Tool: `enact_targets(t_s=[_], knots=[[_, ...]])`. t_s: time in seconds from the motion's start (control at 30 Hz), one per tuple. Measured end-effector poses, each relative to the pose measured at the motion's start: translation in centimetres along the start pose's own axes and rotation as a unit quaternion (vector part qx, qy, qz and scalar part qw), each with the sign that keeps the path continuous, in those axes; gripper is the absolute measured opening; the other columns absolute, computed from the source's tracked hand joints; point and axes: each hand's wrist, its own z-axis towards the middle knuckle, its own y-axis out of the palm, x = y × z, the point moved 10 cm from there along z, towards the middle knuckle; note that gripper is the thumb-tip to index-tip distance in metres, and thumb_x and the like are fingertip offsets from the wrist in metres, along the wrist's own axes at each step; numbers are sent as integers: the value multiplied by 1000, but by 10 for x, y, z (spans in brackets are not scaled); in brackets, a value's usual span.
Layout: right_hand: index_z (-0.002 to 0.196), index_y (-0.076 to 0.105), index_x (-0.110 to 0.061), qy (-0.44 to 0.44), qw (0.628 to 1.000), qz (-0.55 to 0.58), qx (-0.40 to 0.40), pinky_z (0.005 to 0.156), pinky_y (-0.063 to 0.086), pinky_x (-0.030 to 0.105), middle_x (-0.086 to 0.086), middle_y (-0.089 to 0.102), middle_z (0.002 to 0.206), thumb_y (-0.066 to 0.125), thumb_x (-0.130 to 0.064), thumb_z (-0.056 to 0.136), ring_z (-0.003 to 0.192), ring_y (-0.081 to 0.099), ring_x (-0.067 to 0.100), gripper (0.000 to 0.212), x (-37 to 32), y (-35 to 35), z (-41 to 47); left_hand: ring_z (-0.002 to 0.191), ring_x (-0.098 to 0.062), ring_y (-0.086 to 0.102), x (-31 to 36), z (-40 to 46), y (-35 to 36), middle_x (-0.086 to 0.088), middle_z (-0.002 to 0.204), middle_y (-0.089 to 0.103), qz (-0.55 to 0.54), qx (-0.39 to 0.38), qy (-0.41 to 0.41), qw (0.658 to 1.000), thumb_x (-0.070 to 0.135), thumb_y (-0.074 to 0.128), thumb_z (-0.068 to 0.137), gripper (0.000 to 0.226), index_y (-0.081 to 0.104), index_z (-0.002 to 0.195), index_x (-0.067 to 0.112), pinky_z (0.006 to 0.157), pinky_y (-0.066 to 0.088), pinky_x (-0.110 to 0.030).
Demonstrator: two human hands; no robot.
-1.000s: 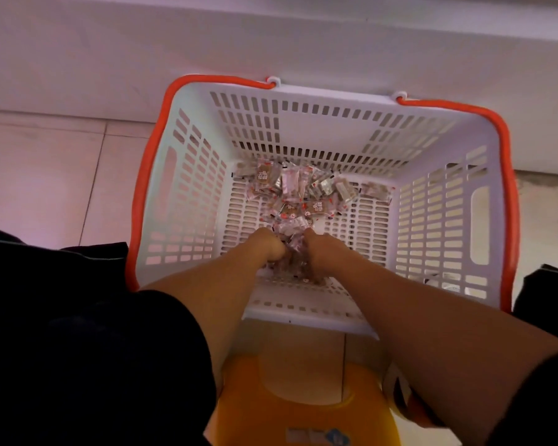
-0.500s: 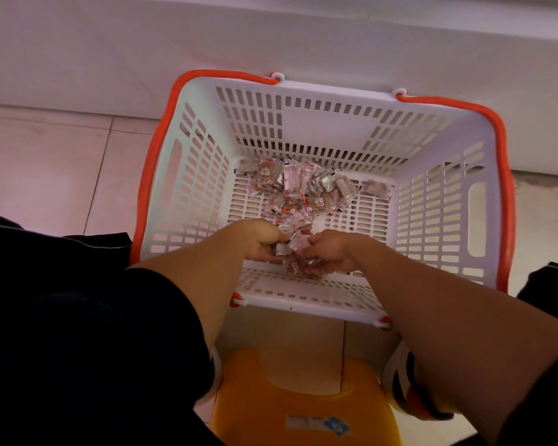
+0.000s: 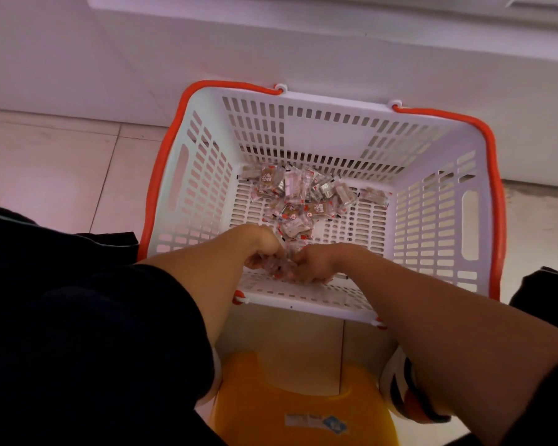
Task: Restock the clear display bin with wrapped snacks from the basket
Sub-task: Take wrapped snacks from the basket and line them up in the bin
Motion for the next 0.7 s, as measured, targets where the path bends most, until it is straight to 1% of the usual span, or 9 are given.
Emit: enact_targets(t_s=[0.07, 0.17, 0.23, 0.3, 0.4, 0.43, 0.57, 0.63, 0.7], knots=[[123, 59, -11, -4, 1000, -12, 20, 80, 58, 36, 8, 61, 104, 56, -45, 95, 89, 62, 23, 45, -8, 2, 3, 58, -15, 45, -5, 0, 0, -6, 75, 56, 7, -5, -9, 1000, 23, 60, 98, 16, 62, 90, 10, 54, 40, -26], [103, 60, -16, -16, 999, -21, 47, 62, 49, 26, 5, 58, 96, 56, -42, 97, 72, 54, 15, 27, -15, 2, 6, 75, -19, 57, -14, 5, -3, -8, 101, 60, -30, 3, -9, 999, 24, 56, 101, 16, 60, 106, 10, 67, 53, -30], [93, 59, -16, 4, 997, 65, 44, 57, 44, 25, 5, 55, 85, 56, -35, 98, 63, 49, 14, 20, -9, 3, 9, 78, -19, 63, -20, 7, 0, -9, 105, 63, -115, -21, -21, 993, 20, 49, 104, 18, 59, 111, 7, 66, 60, -31], [94, 60, -13, 42, 980, 192, 27, 60, 42, 28, 7, 54, 82, 55, -29, 99, 66, 47, 16, 17, -1, 6, 8, 79, -19, 65, -24, 5, 4, -8, 98, 64, -195, -45, -34, 979, 20, 46, 105, 17, 57, 106, 7, 67, 61, -35], [87, 61, -14, 62, 957, 283, 10, 52, 39, 22, 0, 63, 68, 61, -24, 98, 55, 51, 12, 15, 0, 8, 7, 91, -22, 63, -24, 7, 6, -8, 103, 62, -236, -66, -35, 969, 23, 49, 105, 18, 56, 108, 7, 90, 56, -42], [89, 60, -12, 62, 952, 299, 14, 50, 40, 22, 1, 65, 67, 60, -20, 98, 53, 54, 11, 12, -2, 7, 6, 92, -23, 64, -23, 7, 6, -7, 103, 63, -241, -74, -32, 967, 24, 49, 104, 18, 57, 108, 8, 93, 55, -44], [95, 60, -5, 37, 944, 325, 34, 53, 52, 31, 10, 66, 81, 59, -8, 97, 60, 59, 18, 5, -7, -15, -12, 77, -26, 75, -11, -6, 0, -11, 91, 75, -310, -107, -17, 945, 23, 56, 101, 16, 62, 104, 9, 68, 62, -41], [94, 61, -6, 21, 955, 290, 60, 52, 58, 34, 10, 68, 87, 62, -9, 95, 66, 66, 21, 3, -7, -43, -36, 85, -28, 76, 3, -18, -14, -15, 107, 73, -342, -106, 25, 933, 17, 61, 98, 17, 63, 111, 6, 64, 61, -37], [102, 58, -9, -1, 963, 257, 75, 54, 60, 36, 11, 66, 95, 61, -9, 96, 69, 69, 21, 6, -14, -75, -69, 93, -29, 75, 26, -38, -30, -15, 107, 73, -341, -111, 81, 930, 12, 63, 95, 16, 63, 110, 5, 64, 61, -36]])
